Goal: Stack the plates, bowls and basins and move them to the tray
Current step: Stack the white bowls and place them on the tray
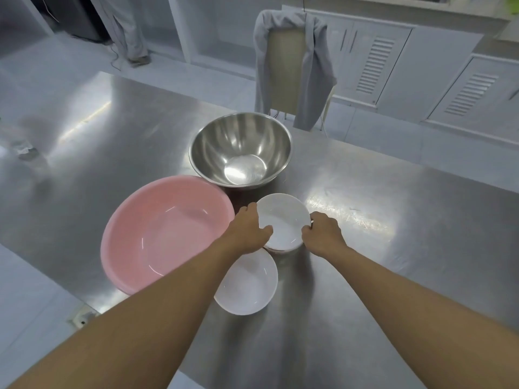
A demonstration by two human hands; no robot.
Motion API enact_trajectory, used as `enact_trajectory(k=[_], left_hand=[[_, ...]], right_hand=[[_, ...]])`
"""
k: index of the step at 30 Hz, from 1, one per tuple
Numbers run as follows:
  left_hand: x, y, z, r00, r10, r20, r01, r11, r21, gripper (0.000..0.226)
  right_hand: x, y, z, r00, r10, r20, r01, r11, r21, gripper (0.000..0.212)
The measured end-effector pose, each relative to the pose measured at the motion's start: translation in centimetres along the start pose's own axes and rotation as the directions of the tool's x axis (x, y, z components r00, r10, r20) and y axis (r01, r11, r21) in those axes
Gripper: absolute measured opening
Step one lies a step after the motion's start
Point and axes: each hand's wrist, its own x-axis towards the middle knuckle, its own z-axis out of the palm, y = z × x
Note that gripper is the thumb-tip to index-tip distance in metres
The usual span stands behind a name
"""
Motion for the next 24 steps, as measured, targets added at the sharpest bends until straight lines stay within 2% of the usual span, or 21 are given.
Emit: enact_trajectory(k=[6, 14, 24], left_hand=[[-1.2, 0.5, -1.1, 0.998, 0.023, -0.061, -0.022, 1.000, 0.004, 0.039], [-4.8, 1.0, -3.5, 0.992, 0.042, -0.122, -0.037, 0.998, 0.048, 0.043], [-8.9, -2.3, -3.4, 0.990, -0.087, -0.110, 0.098, 0.990, 0.100, 0.059]], right_hand=[[-0.7, -0.4, -1.7, 0.999, -0.006, -0.038, 0.010, 0.993, 0.118, 0.027], [-3.0, -2.4, -3.3, 0.988, -0.141, -0.060, 0.150, 0.974, 0.170, 0.020], [-5.5, -3.2, -1.0, 0.976, -0.204, 0.081, 0.189, 0.969, 0.161, 0.027]])
